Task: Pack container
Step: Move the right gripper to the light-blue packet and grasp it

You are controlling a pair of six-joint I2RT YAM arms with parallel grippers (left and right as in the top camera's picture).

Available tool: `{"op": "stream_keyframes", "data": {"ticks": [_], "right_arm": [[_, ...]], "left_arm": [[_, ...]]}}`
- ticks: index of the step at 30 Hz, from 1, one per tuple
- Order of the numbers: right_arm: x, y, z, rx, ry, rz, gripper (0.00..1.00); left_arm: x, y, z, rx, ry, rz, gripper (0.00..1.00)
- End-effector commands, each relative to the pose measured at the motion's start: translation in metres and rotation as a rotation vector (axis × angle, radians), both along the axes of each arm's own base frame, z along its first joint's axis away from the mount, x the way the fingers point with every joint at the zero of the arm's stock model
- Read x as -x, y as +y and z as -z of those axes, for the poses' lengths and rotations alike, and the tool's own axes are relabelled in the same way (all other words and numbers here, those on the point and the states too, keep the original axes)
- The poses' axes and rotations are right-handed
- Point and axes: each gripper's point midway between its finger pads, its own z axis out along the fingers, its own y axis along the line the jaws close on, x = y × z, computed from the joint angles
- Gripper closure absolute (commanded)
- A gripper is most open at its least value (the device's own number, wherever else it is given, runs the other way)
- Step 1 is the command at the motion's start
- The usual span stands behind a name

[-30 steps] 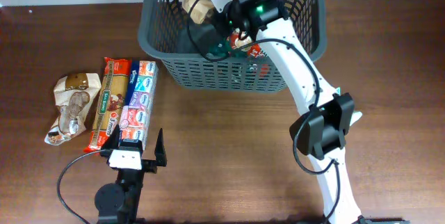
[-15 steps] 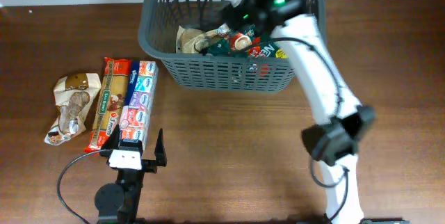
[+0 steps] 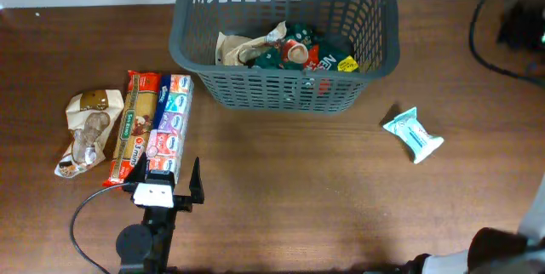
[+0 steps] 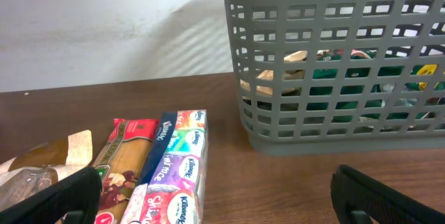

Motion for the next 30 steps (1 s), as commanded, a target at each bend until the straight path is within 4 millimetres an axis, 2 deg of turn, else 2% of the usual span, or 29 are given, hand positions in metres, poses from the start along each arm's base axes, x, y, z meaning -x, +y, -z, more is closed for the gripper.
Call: {"op": "stream_keyframes", "data": {"ticks": [1, 3, 5, 7, 10, 12, 15, 22, 23, 25, 26, 27, 29, 30], "right_arm": [[0.014, 0.014, 0.099, -0.207, 0.211, -0.024, 0.20], [0.025, 0.029, 0.142, -0.228, 0.316, -0.090, 0.20], [0.034, 0.044, 0.172, -0.214, 0.395, -0.173, 0.20], [0.038, 0.057, 0.193, -0.172, 0.448, -0.251, 0.20], [0.037, 0.074, 0.216, -0.080, 0.506, -0.392, 0.20], [0.041, 0.076, 0.232, 0.001, 0.570, -0.466, 0.19], [0.043, 0.083, 0.252, 0.017, 0.629, -0.533, 0.18], [0.059, 0.074, 0.306, 0.036, 0.824, -0.526, 0.20], [0.060, 0.074, 0.312, 0.028, 0.837, -0.526, 0.27], [0.064, 0.076, 0.323, 0.005, 0.866, -0.517, 0.55], [0.065, 0.078, 0.327, -0.003, 0.876, -0.510, 0.59], [0.066, 0.078, 0.331, -0.009, 0.885, -0.509, 0.68], [0.066, 0.079, 0.332, -0.013, 0.889, -0.499, 0.94], [0.066, 0.078, 0.332, -0.011, 0.888, -0.498, 0.96]], "left_arm": [[0.000, 0.002, 0.002, 0.005, -0.001, -0.009, 0.01], [0.000, 0.002, 0.002, 0.005, -0.001, -0.009, 0.01], [0.000, 0.002, 0.002, 0.005, 0.000, -0.009, 0.01], [0.000, 0.002, 0.002, 0.005, -0.001, -0.009, 0.01], [0.000, 0.002, 0.002, 0.005, 0.000, -0.009, 0.01], [0.000, 0.002, 0.002, 0.005, 0.000, -0.009, 0.01], [0.000, 0.002, 0.002, 0.005, 0.000, -0.009, 0.01], [0.000, 0.002, 0.002, 0.005, -0.001, -0.009, 0.01], [0.000, 0.002, 0.002, 0.005, -0.001, -0.009, 0.01], [0.000, 0.002, 0.002, 0.005, 0.000, -0.009, 0.01], [0.000, 0.002, 0.002, 0.005, -0.001, -0.009, 0.01], [0.000, 0.002, 0.002, 0.005, -0.001, -0.009, 0.01], [0.000, 0.002, 0.002, 0.005, -0.001, -0.009, 0.01], [0.000, 0.002, 0.002, 0.005, -0.001, -0.009, 0.01]]}}
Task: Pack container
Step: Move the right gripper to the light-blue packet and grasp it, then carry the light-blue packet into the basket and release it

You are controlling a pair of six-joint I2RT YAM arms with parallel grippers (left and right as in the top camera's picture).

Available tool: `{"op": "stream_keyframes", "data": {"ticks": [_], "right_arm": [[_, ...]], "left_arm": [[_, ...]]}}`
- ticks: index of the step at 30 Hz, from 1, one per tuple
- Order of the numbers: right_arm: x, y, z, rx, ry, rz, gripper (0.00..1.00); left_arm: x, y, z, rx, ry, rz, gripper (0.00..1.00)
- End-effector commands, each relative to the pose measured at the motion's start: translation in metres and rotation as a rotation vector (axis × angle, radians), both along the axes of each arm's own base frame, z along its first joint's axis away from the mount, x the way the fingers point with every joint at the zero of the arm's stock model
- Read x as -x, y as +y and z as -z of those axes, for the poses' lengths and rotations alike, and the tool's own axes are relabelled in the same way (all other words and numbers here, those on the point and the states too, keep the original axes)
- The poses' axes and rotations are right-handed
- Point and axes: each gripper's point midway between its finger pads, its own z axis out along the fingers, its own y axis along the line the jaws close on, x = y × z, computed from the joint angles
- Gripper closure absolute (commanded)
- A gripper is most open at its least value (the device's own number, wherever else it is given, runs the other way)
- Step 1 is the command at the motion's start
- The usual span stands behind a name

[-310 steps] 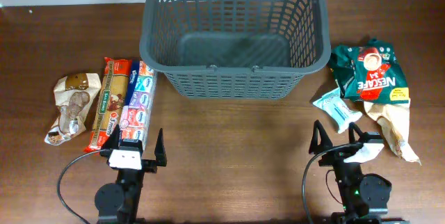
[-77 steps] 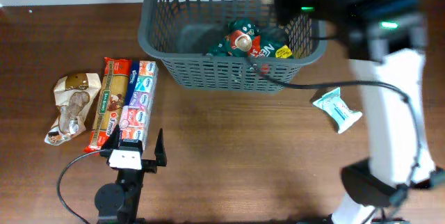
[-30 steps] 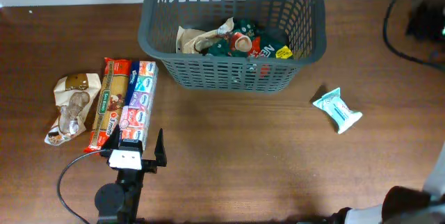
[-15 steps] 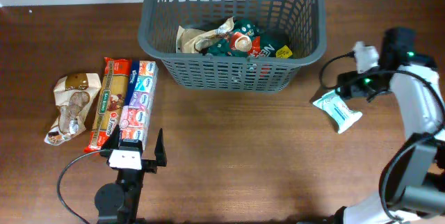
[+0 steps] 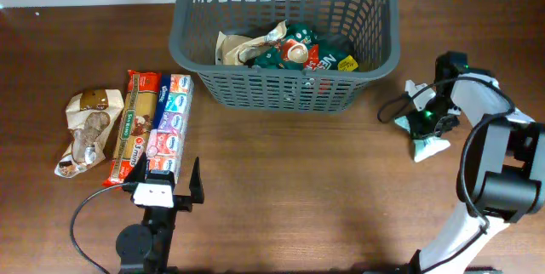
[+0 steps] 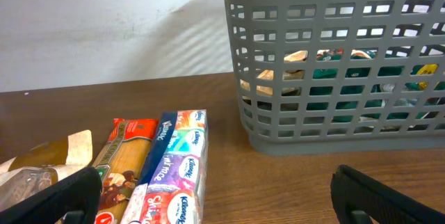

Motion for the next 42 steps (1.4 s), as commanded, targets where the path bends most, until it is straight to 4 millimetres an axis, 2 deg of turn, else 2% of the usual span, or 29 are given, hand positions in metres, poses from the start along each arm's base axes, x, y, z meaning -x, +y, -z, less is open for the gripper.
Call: {"op": "stream_keyframes", "data": {"ticks": [1, 3, 6, 10, 12, 13, 16, 18, 19, 22, 23, 25, 27, 28, 30, 33, 36, 39, 42], "right_arm": [[0.005, 0.001, 0.010, 0.010, 0.033, 0.007, 0.96], [-0.003, -0.004, 0.002, 0.017, 0.002, 0.047, 0.96], [-0.028, -0.017, -0.029, 0.037, -0.099, 0.121, 0.96], [-0.078, -0.033, -0.113, 0.053, -0.321, 0.222, 0.97], [-0.102, -0.027, -0.177, 0.002, -0.458, 0.253, 0.97], [-0.117, -0.009, -0.233, -0.076, -0.571, 0.239, 0.96], [-0.125, 0.038, -0.324, -0.198, -0.747, 0.146, 0.96], [-0.121, 0.071, -0.369, -0.231, -0.840, 0.065, 0.97], [-0.113, 0.117, -0.410, -0.265, -0.931, -0.046, 0.96], [-0.100, 0.186, -0.438, -0.336, -1.000, -0.202, 0.96], [-0.097, 0.210, -0.441, -0.339, -1.014, -0.284, 0.96], [-0.097, 0.241, -0.433, -0.294, -1.021, -0.398, 0.96], [-0.107, 0.267, -0.415, -0.222, -1.014, -0.466, 0.96], [-0.123, 0.284, -0.392, -0.151, -0.997, -0.497, 0.96], [-0.145, 0.294, -0.360, -0.084, -0.966, -0.501, 0.96], [-0.170, 0.306, -0.311, -0.074, -0.899, -0.506, 0.96], [-0.187, 0.314, -0.263, -0.073, -0.823, -0.488, 0.92], [-0.196, 0.318, -0.226, -0.080, -0.757, -0.448, 0.93], [-0.200, 0.320, -0.205, -0.085, -0.728, -0.428, 0.94]], "left_arm": [[0.000, 0.002, 0.002, 0.005, 0.000, -0.009, 0.01], [0.000, 0.002, 0.002, 0.005, 0.000, -0.009, 0.01], [0.000, 0.002, 0.002, 0.005, 0.000, -0.009, 0.01], [0.000, 0.002, 0.002, 0.005, -0.001, -0.009, 0.01], [0.000, 0.002, 0.002, 0.005, 0.000, -0.009, 0.01], [0.000, 0.002, 0.002, 0.005, 0.000, -0.009, 0.01], [0.000, 0.002, 0.002, 0.005, 0.000, -0.009, 0.01], [0.000, 0.002, 0.002, 0.005, 0.000, -0.009, 0.01], [0.000, 0.002, 0.002, 0.005, 0.000, -0.009, 0.01], [0.000, 0.002, 0.002, 0.005, 0.000, -0.009, 0.01], [0.000, 0.002, 0.002, 0.005, 0.000, -0.009, 0.01], [0.000, 0.002, 0.002, 0.005, 0.000, -0.009, 0.01], [0.000, 0.002, 0.002, 0.005, 0.000, -0.009, 0.01], [0.000, 0.002, 0.002, 0.005, 0.000, -0.009, 0.01], [0.000, 0.002, 0.001, 0.005, -0.001, -0.009, 0.01], [0.000, 0.002, 0.002, 0.005, -0.001, -0.009, 0.01], [0.000, 0.002, 0.002, 0.005, -0.001, -0.009, 0.01], [0.000, 0.002, 0.002, 0.005, 0.000, -0.009, 0.01], [0.000, 0.002, 0.002, 0.005, 0.000, -0.009, 0.01]]}}
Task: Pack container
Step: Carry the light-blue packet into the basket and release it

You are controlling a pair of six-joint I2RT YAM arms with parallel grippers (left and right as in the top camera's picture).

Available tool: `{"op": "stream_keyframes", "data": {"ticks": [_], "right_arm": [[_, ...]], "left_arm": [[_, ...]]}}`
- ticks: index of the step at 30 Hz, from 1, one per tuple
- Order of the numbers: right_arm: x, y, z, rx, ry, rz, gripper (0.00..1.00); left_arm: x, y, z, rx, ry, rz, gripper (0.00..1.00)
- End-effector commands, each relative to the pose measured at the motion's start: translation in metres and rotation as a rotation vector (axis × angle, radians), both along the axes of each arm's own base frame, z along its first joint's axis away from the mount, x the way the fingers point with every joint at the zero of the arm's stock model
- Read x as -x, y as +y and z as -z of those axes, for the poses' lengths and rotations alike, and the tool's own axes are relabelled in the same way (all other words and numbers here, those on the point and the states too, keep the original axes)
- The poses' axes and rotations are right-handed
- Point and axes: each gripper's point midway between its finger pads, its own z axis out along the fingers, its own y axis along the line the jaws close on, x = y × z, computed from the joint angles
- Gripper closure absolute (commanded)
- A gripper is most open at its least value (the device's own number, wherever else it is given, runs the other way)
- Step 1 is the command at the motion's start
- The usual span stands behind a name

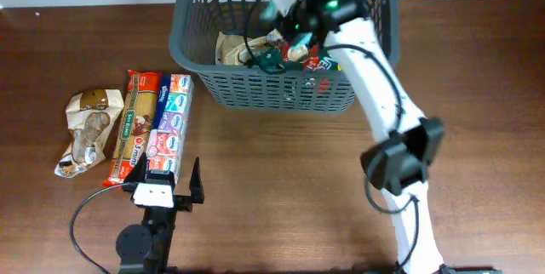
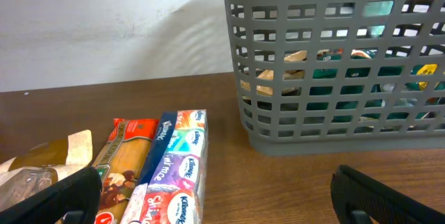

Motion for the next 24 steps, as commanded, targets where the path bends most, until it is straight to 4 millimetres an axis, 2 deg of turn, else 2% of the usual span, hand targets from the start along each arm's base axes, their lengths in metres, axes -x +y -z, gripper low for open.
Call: {"op": "stream_keyframes", "data": {"ticks": [1, 4, 5, 7, 9, 11, 12, 14, 17, 20, 21, 24], "right_arm": [[-0.006, -0.001, -0.011, -0.031, -0.031, 0.045, 0.94], [-0.006, 0.000, -0.006, -0.033, -0.019, 0.039, 0.94], [-0.005, 0.000, -0.005, -0.032, -0.017, 0.040, 0.87], [-0.004, 0.000, -0.005, -0.030, -0.014, 0.040, 0.33], [-0.001, -0.002, -0.015, -0.032, -0.024, 0.041, 0.27], [0.002, -0.009, -0.034, -0.040, -0.050, 0.050, 0.23], [0.004, -0.015, -0.050, -0.052, -0.071, 0.062, 0.23], [0.006, -0.035, -0.083, -0.092, -0.114, 0.114, 0.13], [0.013, -0.096, -0.143, -0.171, -0.192, 0.259, 0.12], [0.029, -0.176, -0.200, -0.271, -0.269, 0.419, 0.07], [0.034, -0.199, -0.214, -0.305, -0.292, 0.454, 0.07], [0.057, -0.283, -0.251, -0.390, -0.369, 0.600, 0.06]], "left_arm": [[0.000, 0.002, 0.001, 0.005, -0.001, -0.009, 0.01], [0.000, 0.002, 0.001, 0.005, -0.001, -0.009, 0.01], [0.000, 0.002, 0.002, 0.005, -0.001, -0.009, 0.01], [0.000, 0.002, 0.001, 0.005, -0.001, -0.009, 0.01], [0.000, 0.002, 0.001, 0.005, -0.001, -0.009, 0.01], [0.000, 0.002, 0.002, 0.005, -0.001, -0.009, 0.01], [0.000, 0.002, 0.001, 0.005, -0.001, -0.009, 0.01], [0.000, 0.002, 0.002, 0.005, -0.001, -0.009, 0.01], [0.000, 0.002, 0.002, 0.005, -0.001, -0.009, 0.01], [0.000, 0.002, 0.002, 0.005, -0.001, -0.009, 0.01], [0.000, 0.002, 0.002, 0.005, -0.001, -0.009, 0.01], [0.000, 0.002, 0.002, 0.005, -0.001, -0.009, 0.01]]}}
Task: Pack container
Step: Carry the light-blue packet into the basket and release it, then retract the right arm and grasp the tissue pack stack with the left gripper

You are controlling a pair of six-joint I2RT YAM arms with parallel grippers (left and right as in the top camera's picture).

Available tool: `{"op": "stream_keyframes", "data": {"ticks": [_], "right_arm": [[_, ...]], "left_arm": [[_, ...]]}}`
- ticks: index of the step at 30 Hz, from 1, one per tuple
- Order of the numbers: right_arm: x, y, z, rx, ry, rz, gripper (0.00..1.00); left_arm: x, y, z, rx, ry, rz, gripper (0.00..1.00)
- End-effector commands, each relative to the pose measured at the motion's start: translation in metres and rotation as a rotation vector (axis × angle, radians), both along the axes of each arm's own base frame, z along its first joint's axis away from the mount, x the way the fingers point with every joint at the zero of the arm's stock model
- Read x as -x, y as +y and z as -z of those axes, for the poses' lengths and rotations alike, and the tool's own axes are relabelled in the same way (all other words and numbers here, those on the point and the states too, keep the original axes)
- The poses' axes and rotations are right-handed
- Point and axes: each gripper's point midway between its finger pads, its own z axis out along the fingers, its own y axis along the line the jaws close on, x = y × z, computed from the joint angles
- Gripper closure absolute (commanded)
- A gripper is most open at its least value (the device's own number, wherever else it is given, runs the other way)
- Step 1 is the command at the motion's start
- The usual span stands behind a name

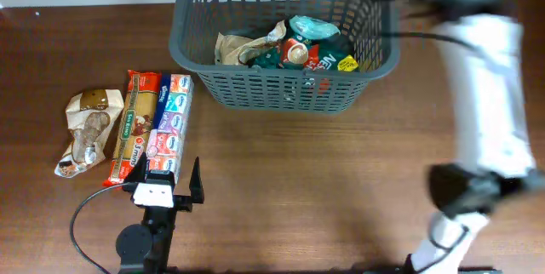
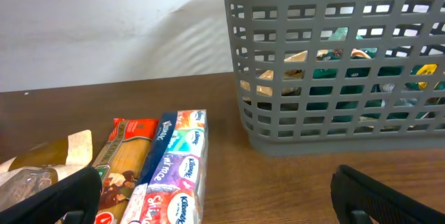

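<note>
The grey basket stands at the table's back and holds several packets. A light-blue packet lies on top of that pile and shows through the grid in the left wrist view. My right arm is a blur at the right. Its gripper is smeared by the basket's right rim, so its jaws cannot be read. My left gripper rests open on the table at the front left, nothing between its fingers. Just ahead of it lie a Kleenex pack and a spaghetti pack.
A brown and clear bag lies left of the spaghetti. The left arm's black cable loops at the front. A white wall stands behind the table.
The light-blue packet was in my right gripper above the basket's back; it now lies on the pile inside. The right arm has moved to the right. The left arm has not moved.
The light-blue packet first lay on the table right of the basket, with my right arm almost out of view. Then my right gripper was down at the packet. Then it held the packet over the basket. Now the packet is inside.
</note>
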Motion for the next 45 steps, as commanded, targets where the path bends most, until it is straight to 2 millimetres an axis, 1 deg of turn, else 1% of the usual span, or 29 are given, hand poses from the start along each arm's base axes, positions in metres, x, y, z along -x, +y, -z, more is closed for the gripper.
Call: {"op": "stream_keyframes", "data": {"ticks": [1, 3, 4, 6, 7, 9, 11, 14, 15, 18, 21, 23, 25, 27, 30, 31, 34, 36, 38, 39, 41, 43, 45], "right_arm": [[0.039, -0.085, -0.054, -0.125, -0.105, 0.168, 0.05], [0.055, -0.142, -0.056, -0.118, -0.110, 0.289, 0.01], [0.063, -0.165, -0.053, -0.117, -0.103, 0.341, 0.01], [0.076, -0.207, -0.037, -0.138, -0.060, 0.433, 0.01], [0.081, -0.221, -0.028, -0.171, -0.040, 0.471, 0.01], [0.091, -0.241, -0.006, -0.271, 0.010, 0.539, 0.01], [0.098, -0.254, 0.024, -0.378, 0.080, 0.597, 0.01], [0.104, -0.259, 0.065, -0.440, 0.181, 0.629, 0.01], [0.105, -0.257, 0.080, -0.452, 0.221, 0.635, 0.01], [0.106, -0.251, 0.115, -0.482, 0.304, 0.643, 0.01], [0.105, -0.244, 0.135, -0.527, 0.350, 0.667, 0.01], [0.105, -0.236, 0.146, -0.544, 0.380, 0.669, 0.01], [0.104, -0.230, 0.152, -0.545, 0.400, 0.660, 0.01], [0.102, -0.224, 0.154, -0.544, 0.410, 0.649, 0.01], [0.100, -0.219, 0.154, -0.541, 0.414, 0.638, 0.01], [0.099, -0.219, 0.154, -0.538, 0.415, 0.639, 0.01], [0.100, -0.219, 0.154, -0.538, 0.414, 0.640, 0.01], [0.099, -0.219, 0.154, -0.538, 0.415, 0.639, 0.01], [0.099, -0.219, 0.154, -0.538, 0.415, 0.639, 0.01], [0.099, -0.219, 0.154, -0.538, 0.415, 0.639, 0.01], [0.099, -0.219, 0.154, -0.538, 0.415, 0.639, 0.01], [0.099, -0.219, 0.154, -0.538, 0.415, 0.639, 0.01], [0.099, -0.219, 0.154, -0.538, 0.415, 0.639, 0.01]], "left_arm": [[0.000, 0.002, 0.002, 0.005, -0.001, -0.009, 0.01], [0.000, 0.002, 0.002, 0.005, -0.001, -0.009, 0.01], [0.000, 0.002, 0.002, 0.005, -0.001, -0.009, 0.01], [0.000, 0.002, 0.001, 0.005, -0.001, -0.009, 0.01], [0.000, 0.002, 0.002, 0.005, -0.001, -0.009, 0.01], [0.000, 0.002, 0.001, 0.005, -0.001, -0.009, 0.01], [0.000, 0.002, 0.002, 0.005, -0.001, -0.009, 0.01], [0.000, 0.002, 0.002, 0.005, -0.001, -0.009, 0.01], [0.000, 0.002, 0.001, 0.005, -0.001, -0.009, 0.01], [0.000, 0.002, 0.001, 0.005, -0.001, -0.009, 0.01], [0.000, 0.002, 0.001, 0.005, -0.002, -0.009, 0.01], [0.000, 0.002, -0.008, 0.006, -0.040, -0.009, 0.01], [0.000, 0.001, -0.017, 0.005, -0.073, -0.006, 0.01], [0.001, 0.009, -0.030, 0.007, -0.099, -0.052, 0.01], [0.010, 0.040, -0.058, 0.051, -0.116, -0.236, 0.01], [0.017, 0.056, -0.071, 0.049, -0.106, -0.330, 0.01], [0.035, 0.083, -0.093, 0.027, -0.029, -0.497, 0.01], [0.043, 0.093, -0.108, 0.000, 0.058, -0.562, 0.01], [0.042, 0.095, -0.122, -0.024, 0.138, -0.574, 0.01], [0.038, 0.095, -0.128, -0.035, 0.186, -0.573, 0.01], [0.030, 0.094, -0.134, -0.020, 0.279, -0.577, 0.01], [0.015, 0.087, -0.131, -0.009, 0.412, -0.536, 0.01], [-0.001, 0.076, -0.122, -0.017, 0.546, -0.470, 0.01]]}}
